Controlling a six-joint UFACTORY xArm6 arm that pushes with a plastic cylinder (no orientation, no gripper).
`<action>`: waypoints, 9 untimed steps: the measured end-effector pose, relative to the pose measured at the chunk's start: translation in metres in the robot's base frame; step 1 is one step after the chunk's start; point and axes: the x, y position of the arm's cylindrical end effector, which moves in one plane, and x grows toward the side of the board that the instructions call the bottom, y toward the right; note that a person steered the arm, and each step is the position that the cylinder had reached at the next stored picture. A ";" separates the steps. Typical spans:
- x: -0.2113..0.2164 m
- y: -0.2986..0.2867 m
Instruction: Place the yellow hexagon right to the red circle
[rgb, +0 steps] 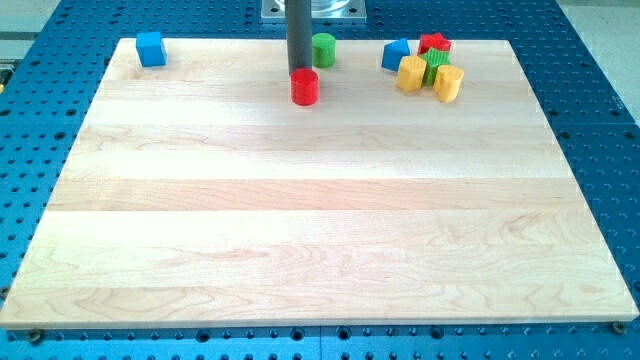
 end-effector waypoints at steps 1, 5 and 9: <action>0.034 0.025; 0.016 0.294; -0.047 0.139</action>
